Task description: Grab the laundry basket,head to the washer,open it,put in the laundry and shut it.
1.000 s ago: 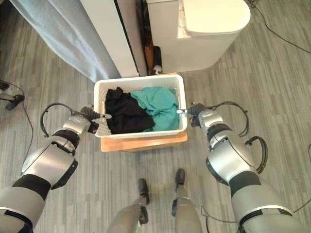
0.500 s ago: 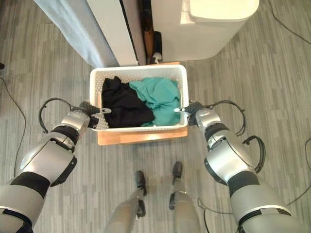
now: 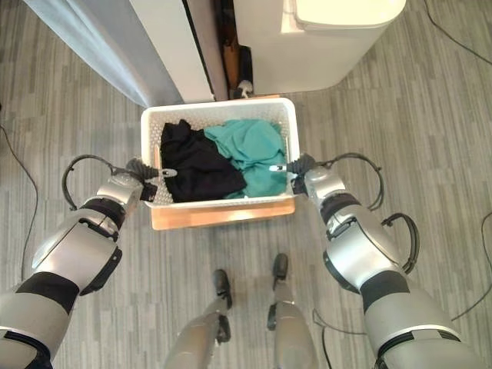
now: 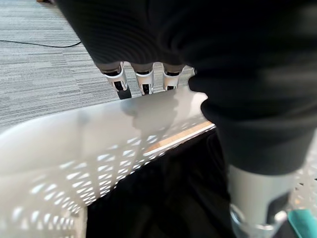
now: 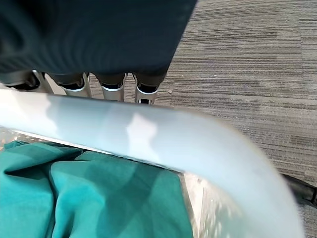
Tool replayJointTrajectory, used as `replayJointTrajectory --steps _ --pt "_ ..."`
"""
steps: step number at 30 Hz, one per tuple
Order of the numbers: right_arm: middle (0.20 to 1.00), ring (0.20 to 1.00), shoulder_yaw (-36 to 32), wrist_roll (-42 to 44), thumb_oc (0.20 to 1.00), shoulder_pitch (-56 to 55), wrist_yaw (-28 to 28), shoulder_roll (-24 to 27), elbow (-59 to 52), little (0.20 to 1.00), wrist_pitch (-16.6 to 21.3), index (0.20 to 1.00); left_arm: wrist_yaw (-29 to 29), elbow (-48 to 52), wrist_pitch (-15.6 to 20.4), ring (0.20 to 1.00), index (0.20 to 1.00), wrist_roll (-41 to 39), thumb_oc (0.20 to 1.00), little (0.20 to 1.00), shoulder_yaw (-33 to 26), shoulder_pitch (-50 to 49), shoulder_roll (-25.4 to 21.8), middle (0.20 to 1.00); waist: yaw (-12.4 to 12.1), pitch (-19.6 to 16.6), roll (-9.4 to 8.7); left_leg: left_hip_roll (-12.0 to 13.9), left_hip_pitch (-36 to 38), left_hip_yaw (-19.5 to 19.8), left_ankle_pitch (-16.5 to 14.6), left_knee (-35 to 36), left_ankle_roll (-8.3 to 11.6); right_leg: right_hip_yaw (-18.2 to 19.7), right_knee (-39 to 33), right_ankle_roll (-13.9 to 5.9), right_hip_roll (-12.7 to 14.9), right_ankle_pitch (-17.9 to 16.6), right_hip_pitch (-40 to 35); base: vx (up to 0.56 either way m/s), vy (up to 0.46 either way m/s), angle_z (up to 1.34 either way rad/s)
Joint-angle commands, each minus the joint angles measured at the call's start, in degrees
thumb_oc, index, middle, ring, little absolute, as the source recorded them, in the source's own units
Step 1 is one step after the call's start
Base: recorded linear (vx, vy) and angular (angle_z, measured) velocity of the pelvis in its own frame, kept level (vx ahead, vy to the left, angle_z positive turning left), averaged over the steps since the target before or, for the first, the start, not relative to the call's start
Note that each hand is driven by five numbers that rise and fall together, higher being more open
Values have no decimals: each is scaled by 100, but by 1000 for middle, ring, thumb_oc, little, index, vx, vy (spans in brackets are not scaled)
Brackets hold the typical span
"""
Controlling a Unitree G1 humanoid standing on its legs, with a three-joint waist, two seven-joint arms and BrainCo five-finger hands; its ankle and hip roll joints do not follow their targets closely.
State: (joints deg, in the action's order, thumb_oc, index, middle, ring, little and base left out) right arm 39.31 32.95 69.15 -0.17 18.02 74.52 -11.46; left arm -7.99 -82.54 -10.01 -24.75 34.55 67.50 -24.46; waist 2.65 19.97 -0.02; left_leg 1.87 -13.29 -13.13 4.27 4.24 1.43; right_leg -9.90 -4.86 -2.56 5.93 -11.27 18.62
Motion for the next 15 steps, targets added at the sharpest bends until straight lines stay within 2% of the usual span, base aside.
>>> replayJointTrajectory --steps 1,15 --pt "1000 1000 198 43 1000 923 -35 -283 336 1000 298 1000 -39 -273 363 1000 1000 -60 1000 1000 156 896 -129 1000 92 205 -133 310 -161 453 304 76 414 187 -14 -987 784 20 -300 0 0 0" --pt "1000 1000 223 17 1000 1017 -149 -365 212 1000 420 1000 -101 -286 417 1000 1000 -156 1000 1000 103 945 -125 1000 161 315 -159 327 -416 409 381 76 435 226 -14 -977 722 -47 -23 0 0 0"
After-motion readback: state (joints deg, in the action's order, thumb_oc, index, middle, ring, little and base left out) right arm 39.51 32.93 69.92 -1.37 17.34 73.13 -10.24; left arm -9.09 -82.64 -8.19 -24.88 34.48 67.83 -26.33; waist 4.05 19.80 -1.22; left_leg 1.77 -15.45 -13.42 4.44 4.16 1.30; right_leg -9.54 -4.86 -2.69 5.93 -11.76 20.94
